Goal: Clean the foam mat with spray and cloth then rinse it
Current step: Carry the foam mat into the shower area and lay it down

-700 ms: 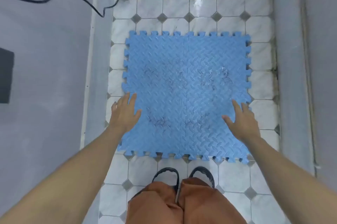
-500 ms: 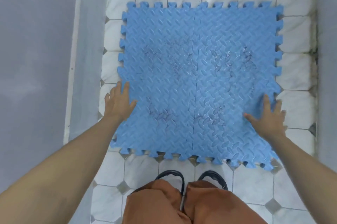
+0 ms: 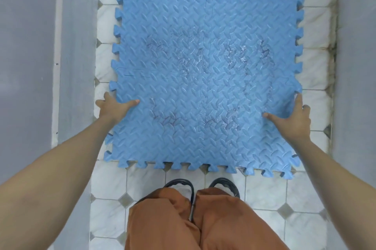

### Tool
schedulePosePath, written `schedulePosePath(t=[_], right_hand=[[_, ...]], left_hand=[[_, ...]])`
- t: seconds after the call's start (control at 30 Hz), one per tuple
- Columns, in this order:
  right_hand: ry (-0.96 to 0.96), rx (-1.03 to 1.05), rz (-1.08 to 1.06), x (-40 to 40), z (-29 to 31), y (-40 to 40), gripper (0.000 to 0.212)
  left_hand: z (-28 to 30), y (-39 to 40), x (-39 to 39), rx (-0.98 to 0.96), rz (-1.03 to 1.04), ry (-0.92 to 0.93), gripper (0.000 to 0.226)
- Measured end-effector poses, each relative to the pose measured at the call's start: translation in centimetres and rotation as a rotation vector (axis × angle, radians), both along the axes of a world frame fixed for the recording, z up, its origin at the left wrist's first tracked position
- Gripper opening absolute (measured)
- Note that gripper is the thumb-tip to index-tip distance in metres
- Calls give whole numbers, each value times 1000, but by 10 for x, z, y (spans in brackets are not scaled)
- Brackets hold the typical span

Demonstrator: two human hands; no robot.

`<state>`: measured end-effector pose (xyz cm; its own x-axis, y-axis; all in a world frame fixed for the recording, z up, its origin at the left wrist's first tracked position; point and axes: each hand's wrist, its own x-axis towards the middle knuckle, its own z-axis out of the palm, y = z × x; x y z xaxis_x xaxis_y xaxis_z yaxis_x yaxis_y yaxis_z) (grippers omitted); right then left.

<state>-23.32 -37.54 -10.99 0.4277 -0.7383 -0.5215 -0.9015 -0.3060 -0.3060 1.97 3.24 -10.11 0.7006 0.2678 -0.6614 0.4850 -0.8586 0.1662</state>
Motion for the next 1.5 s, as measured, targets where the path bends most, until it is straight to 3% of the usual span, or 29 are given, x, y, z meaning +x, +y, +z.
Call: schedulePosePath(t=[0.2, 0.5, 0.7, 1.03, 1.5], right_hand=[[-8, 27, -48, -5, 78, -10, 102], [204, -93, 269, 2, 248, -9, 36], [332, -7, 283, -9, 334, -10, 34], [340, 24, 114, -73, 366, 25, 46], [336, 46, -213, -180, 462, 128, 40]], left_hand=[[92, -4, 4, -77, -145, -65, 98], [287, -32, 39, 108, -690, -53, 76], [376, -46, 40, 232, -817, 32, 68], [419, -45, 23, 264, -958, 66, 68], [478, -72, -6, 239, -1288, 18, 68]])
